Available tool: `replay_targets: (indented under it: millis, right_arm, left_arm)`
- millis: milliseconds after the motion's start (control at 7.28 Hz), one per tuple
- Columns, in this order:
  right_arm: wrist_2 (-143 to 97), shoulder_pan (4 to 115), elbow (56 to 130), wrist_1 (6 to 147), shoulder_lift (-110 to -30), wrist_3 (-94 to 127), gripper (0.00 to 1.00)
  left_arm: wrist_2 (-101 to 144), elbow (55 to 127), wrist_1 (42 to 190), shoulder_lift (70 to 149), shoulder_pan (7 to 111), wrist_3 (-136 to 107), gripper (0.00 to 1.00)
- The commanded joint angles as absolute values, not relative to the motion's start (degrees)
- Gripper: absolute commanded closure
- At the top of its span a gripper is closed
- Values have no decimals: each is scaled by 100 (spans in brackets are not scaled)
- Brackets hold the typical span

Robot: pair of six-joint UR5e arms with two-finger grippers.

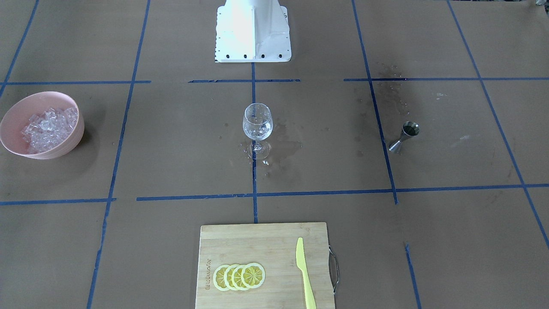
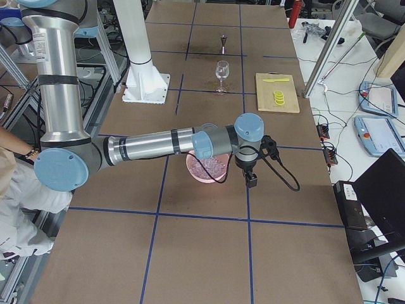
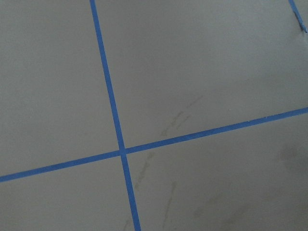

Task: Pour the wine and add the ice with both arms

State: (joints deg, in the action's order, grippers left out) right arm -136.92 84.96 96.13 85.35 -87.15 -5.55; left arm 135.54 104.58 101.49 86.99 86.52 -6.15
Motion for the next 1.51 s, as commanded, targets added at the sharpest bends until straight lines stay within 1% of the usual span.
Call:
replay_targets:
  millis: [0, 275, 412, 549, 687, 824, 961, 1099, 1236, 1373]
  right_arm:
    - [-13588, 8551, 9414, 8491, -8728, -580, 0]
    - [-13606, 8552, 9658, 8473, -8710, -536, 0]
    - [-13632, 8543, 9659, 8473, -8719, -527, 0]
    - [-13649, 8543, 9677, 8473, -8701, -527, 0]
    - [-13649, 8543, 9677, 8464, -8736, -536, 0]
    - [-13649, 8543, 9659, 8473, -8745, -554, 0]
    - [-13693, 8508, 9685, 8473, -8736, -545, 0]
    - [-13693, 8403, 9703, 8473, -8736, -554, 0]
    - [-13746, 8324, 9755, 8412, -8736, -554, 0]
    - [-13833, 8236, 9721, 8002, -8806, -536, 0]
  left_arm:
    - [13849, 10349, 10220, 9041, 8509, -641, 0]
    - [13746, 10379, 10266, 9053, 8473, -633, 0]
    - [13563, 10302, 10266, 9079, 8464, -659, 0]
    - [13118, 10266, 10170, 9384, 8464, -668, 0]
    - [12922, 10266, 10178, 9421, 8325, -720, 0]
    - [12946, 10466, 10387, 9396, 8288, -695, 0]
    - [12964, 10450, 10850, 9221, 8114, -686, 0]
    - [12886, 10520, 11237, 9089, 7399, -1425, 0]
    - [12780, 10599, 11615, 9079, 7061, -2485, 0]
    - [12718, 10600, 12324, 8888, 6953, -2844, 0]
